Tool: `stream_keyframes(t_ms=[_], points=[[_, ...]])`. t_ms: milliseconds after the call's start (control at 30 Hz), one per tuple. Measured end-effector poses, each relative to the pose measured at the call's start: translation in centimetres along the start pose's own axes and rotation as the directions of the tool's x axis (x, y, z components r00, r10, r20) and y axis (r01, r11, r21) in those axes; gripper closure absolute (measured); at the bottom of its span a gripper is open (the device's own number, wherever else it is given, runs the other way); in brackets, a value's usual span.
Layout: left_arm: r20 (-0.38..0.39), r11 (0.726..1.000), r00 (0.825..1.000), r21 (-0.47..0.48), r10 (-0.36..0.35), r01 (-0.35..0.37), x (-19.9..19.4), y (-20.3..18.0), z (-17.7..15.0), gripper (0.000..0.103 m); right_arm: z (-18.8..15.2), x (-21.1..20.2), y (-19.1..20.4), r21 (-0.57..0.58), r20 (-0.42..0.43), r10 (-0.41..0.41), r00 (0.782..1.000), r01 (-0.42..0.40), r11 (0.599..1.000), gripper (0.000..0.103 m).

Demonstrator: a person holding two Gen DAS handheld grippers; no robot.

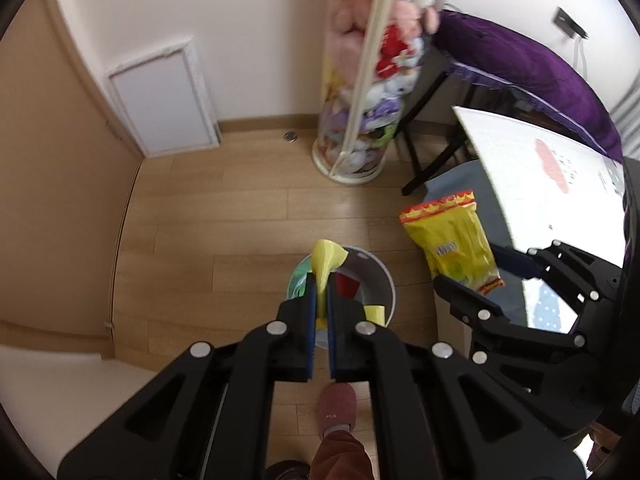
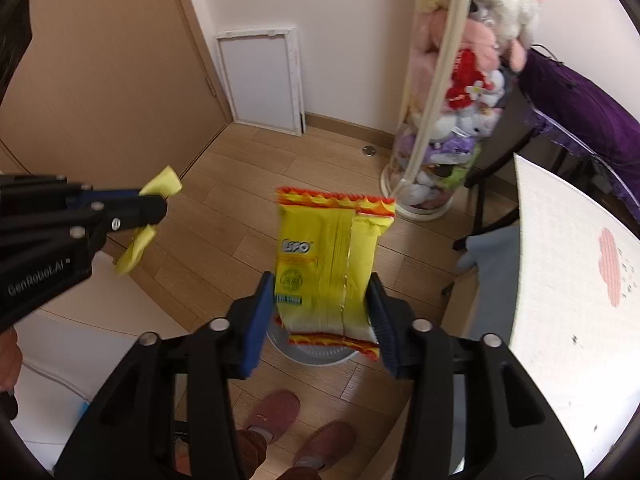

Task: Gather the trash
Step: 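Carry both yellow items to the grey bin and open both tools to drop them, then swing both tools back over the mat toward the grey sock and white tissue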

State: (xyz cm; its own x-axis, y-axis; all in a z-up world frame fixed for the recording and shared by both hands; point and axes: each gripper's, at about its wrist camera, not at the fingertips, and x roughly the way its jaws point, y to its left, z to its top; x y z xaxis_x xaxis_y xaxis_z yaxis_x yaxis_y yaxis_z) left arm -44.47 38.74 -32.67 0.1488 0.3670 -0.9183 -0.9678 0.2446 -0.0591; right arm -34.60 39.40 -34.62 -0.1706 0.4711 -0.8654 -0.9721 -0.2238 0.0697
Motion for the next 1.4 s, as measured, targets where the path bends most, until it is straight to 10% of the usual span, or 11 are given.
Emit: stream_keyframes(t_ms=[733,967,1400], points=[[0.013,0.998,0.998,0.03,-0.055,0.054,2.1,-2.5,0.7,0.093,-1.4,-1.9,-5.2,0.107,-0.019,-0.063,0.998,0.064,0.992,0.038],[0.008,0.998,0.999,0.052,-0.044,0.044,3.7,-3.3,1.5,0.04,-2.2,-2.6,-6.6,0.147,-0.016,-0.085,0.996,0.086,0.985,0.038],[0.013,0.99,0.999,0.134,-0.038,0.036,2.2,-5.4,1.7,0.033,-4.1,-4.9,-8.2,0.262,-0.011,-0.13,0.991,0.128,0.957,0.038]])
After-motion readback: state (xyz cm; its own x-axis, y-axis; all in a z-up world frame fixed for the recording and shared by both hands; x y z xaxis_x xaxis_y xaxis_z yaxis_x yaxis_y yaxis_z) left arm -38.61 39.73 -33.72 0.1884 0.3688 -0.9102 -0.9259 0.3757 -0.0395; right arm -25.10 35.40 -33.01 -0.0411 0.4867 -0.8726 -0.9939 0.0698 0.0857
